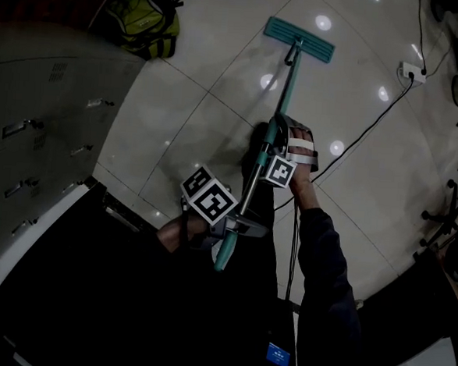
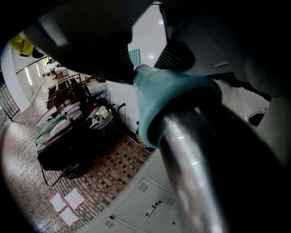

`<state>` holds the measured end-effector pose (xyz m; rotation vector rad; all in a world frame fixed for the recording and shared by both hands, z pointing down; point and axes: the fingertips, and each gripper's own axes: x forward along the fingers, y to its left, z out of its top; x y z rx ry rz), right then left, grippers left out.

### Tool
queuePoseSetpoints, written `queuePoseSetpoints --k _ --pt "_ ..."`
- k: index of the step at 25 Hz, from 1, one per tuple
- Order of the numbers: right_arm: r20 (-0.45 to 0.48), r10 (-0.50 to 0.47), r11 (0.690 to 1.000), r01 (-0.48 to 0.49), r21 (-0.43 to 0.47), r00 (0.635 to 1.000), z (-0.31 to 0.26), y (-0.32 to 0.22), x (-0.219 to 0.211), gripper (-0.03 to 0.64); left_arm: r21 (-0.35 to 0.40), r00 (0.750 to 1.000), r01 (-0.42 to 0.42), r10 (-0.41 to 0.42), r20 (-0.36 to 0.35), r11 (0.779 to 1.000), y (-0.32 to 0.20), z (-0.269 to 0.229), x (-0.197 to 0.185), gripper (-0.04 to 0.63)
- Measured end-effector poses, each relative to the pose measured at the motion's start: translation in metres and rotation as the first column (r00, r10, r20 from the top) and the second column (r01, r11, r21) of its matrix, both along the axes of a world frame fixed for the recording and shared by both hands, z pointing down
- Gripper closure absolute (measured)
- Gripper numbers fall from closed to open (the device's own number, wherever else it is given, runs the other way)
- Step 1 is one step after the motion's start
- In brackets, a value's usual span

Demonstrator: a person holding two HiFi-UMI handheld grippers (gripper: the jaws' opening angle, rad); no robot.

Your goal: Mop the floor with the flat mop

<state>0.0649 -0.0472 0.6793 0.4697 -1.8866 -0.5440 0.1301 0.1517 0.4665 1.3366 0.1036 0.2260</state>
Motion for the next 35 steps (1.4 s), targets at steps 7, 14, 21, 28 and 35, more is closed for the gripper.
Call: queuePoseSetpoints --k 7,14,21,28,35 --pt "-0.009 -0.023 1.000 0.023 -0.001 1.000 -0.003 -0.101 0.017 0.472 0.001 0.999 0.034 -0.034 0.010 0.999 -0.103 -0.002 0.020 0.448" --pt "-0.031 -0.007 0.999 0.008 0.033 0.999 -0.010 -0.137 0.030 0.474 0.047 1.000 0.013 -0.014 0.019 0.999 -0.129 0.001 0.025 0.448" --pt "-0.021 0.004 0.998 -0.002 0.061 1.000 -0.031 -0.069 0.021 0.474 0.069 1.000 -0.001 0.001 0.004 0.998 -0.055 -0.015 0.016 0.448" --pt "0.000 0.025 0.998 -0.025 0.051 1.000 -0.039 0.074 -0.009 0.474 0.062 1.000 -0.002 0.002 0.013 0.998 0.086 -0.024 -0.015 0.449" --pt "0.010 0.021 1.000 -0.021 -0.009 1.000 -0.033 0.210 -0.035 0.474 0.008 1.000 0.007 -0.007 0.010 1.000 0.207 -0.032 -0.037 0.445"
